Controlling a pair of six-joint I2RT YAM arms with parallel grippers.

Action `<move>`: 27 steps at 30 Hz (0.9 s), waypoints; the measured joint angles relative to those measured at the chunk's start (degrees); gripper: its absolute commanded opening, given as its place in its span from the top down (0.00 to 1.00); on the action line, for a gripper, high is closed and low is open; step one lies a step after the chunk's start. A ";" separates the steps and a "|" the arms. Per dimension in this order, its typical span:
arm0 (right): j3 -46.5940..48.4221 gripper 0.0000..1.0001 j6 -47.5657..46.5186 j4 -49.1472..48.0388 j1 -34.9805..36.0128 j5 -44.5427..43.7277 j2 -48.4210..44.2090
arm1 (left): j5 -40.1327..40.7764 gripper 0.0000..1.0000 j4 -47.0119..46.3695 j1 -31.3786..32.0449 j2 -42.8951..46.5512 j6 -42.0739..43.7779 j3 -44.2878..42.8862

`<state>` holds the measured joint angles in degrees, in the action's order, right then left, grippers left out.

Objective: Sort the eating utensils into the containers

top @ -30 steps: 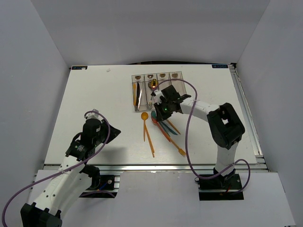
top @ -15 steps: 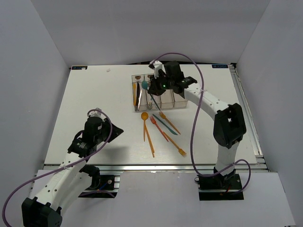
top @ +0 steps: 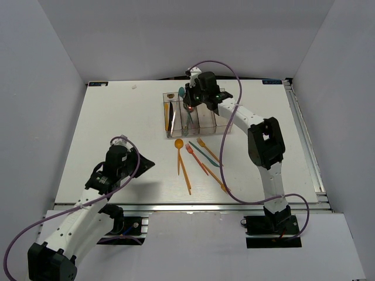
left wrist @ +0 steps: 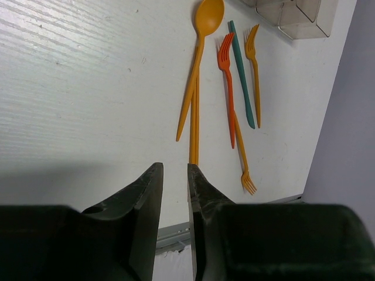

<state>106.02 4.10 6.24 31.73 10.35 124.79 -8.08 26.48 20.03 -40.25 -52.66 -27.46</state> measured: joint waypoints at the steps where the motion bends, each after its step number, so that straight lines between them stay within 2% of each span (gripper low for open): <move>1: 0.44 1.00 -0.11 -0.52 -0.22 -0.48 0.37 | -0.07 0.66 0.00 0.00 0.00 -0.15 0.02; 8: 0.94 1.00 -1.77 -3.85 -1.42 -1.88 1.40 | -0.83 0.65 -1.46 0.00 -2.21 -0.37 0.02; 14: -4.50 0.79 -3.02 -5.84 -1.73 -0.61 1.36 | -2.45 0.65 -3.76 0.00 -6.91 -0.28 0.02; 18: -6.62 0.60 -4.72 -3.63 -2.05 2.12 1.33 | -3.32 0.65 -6.23 0.59 -11.50 0.11 -0.09; 20: -6.54 0.49 -7.17 -2.03 -2.58 5.81 0.72 | -3.30 0.65 -6.88 1.75 -14.51 0.48 -0.68; 27: -5.42 0.41 -22.05 10.69 -7.72 31.01 -8.52 | 0.20 0.65 -8.15 9.35 -27.21 2.38 -7.34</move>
<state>100.60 -17.96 16.93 24.01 41.36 116.27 -7.88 18.33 29.39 -67.46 -50.28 -34.81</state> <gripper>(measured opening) 0.578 0.346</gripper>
